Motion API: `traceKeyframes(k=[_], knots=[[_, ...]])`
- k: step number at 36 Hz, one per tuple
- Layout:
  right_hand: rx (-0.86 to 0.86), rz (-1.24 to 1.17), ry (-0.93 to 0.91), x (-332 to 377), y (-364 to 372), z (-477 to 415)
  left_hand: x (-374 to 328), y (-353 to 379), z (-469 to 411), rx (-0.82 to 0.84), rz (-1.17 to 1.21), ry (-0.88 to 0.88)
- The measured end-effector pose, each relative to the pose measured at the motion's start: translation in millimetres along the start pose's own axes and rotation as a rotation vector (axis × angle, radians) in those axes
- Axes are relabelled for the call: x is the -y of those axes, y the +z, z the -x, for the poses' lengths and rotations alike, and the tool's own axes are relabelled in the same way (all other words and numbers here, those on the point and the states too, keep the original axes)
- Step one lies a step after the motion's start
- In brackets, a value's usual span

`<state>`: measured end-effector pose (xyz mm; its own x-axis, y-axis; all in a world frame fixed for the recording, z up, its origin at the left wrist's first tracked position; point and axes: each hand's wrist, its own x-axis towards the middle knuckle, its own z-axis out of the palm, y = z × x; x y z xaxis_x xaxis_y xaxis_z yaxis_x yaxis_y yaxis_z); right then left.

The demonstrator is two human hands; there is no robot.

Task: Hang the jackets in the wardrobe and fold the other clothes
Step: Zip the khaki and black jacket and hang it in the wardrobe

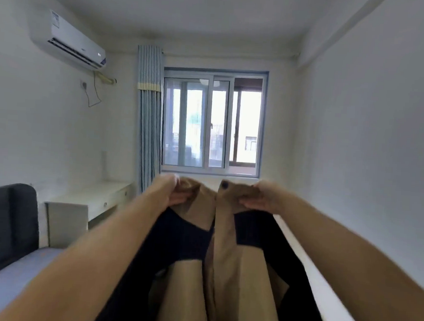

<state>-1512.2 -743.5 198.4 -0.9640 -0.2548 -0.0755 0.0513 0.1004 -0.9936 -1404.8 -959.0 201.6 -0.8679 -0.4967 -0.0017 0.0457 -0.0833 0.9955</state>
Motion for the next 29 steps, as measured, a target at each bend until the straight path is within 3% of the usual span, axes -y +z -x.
traceKeyframes(k=[3, 6, 8, 22, 29], knots=[[-0.075, 0.031, -0.067, -29.6, 17.0, -33.1, 30.0, 10.4, -26.1, 0.036, -0.041, -0.039], [0.091, 0.077, -0.074, -57.3, 27.9, -49.1, 58.9, 14.0, -42.3, 0.287, -0.144, -0.087], [0.175, 0.180, -0.029, -81.6, 33.7, -52.5, 85.0, 13.9, -49.5, 0.351, -0.293, -0.178], [0.286, 0.439, 0.359, -299.5, 71.1, -47.0, 280.9, -29.7, -40.5, 0.455, -0.630, -0.482], [0.375, 0.563, 0.570, -428.0, 82.1, -26.8, 427.9, -64.6, -13.6, 0.513, -0.781, -0.771]])
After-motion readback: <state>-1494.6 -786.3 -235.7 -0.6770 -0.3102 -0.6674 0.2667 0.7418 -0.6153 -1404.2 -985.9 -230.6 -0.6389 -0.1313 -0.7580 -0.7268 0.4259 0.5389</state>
